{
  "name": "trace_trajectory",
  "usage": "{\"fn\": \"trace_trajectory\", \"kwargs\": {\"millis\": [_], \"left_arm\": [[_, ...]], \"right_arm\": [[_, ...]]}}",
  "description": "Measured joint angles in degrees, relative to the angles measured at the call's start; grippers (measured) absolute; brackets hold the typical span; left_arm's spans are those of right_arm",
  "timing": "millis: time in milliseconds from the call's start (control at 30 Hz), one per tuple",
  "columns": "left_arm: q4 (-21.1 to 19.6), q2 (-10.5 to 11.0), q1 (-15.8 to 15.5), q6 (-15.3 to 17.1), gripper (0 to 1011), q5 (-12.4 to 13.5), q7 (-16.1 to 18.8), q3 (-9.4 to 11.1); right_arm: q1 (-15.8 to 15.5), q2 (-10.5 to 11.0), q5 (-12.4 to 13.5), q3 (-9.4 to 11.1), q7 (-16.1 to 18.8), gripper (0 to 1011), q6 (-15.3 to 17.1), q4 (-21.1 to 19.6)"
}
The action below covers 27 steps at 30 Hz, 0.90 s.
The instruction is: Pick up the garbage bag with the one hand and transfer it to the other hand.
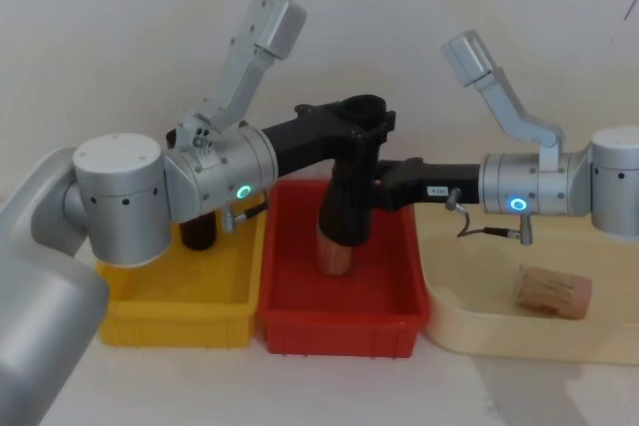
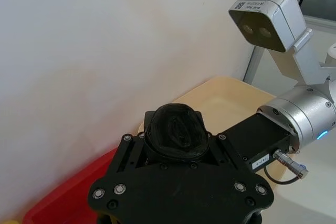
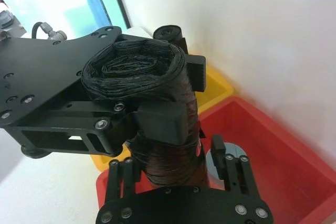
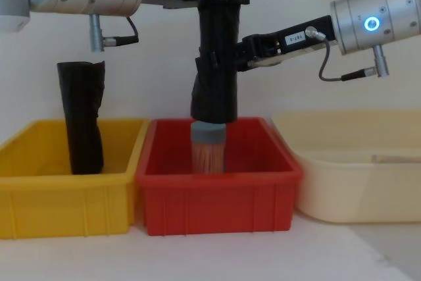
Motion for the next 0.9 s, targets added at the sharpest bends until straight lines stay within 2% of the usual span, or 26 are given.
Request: {"fn": "trace_trajectory", "kwargs": {"millis": [200, 433, 533, 633, 733, 900], "left_arm": [[0.0, 0.0, 0.0, 0.0, 379, 0.0, 0.0, 0.0], [0.0, 0.0, 0.0, 0.0, 379, 0.0, 0.0, 0.0], [0.0, 0.0, 0.0, 0.0, 419, 0.0, 0.0, 0.0], [0.0, 0.0, 0.0, 0.0, 547, 0.0, 0.0, 0.0], [0.0, 0.0, 0.0, 0.0, 601, 0.0, 0.0, 0.0], [0.0, 0.0, 0.0, 0.0, 779, 0.0, 0.0, 0.0]], "right_arm": [[0.3, -0.2, 0.0, -0.1, 0.1, 623, -0.3, 0.6], [0.3, -0.2, -0.1, -0.2, 0.1, 594, -0.4, 0.6], [0.1, -0.1, 0.0, -0.1, -0.3, 594, -0.5, 0.3], [-0.1, 0.1, 0.2, 0.1, -0.9, 593, -0.5, -0.2], [-0.5, 0.4, 0.4, 0.3, -1.8, 592, -0.4, -0.7], [-1.2, 1.2, 0.6, 0.9, -3.6, 592, 0.0, -2.0]]}}
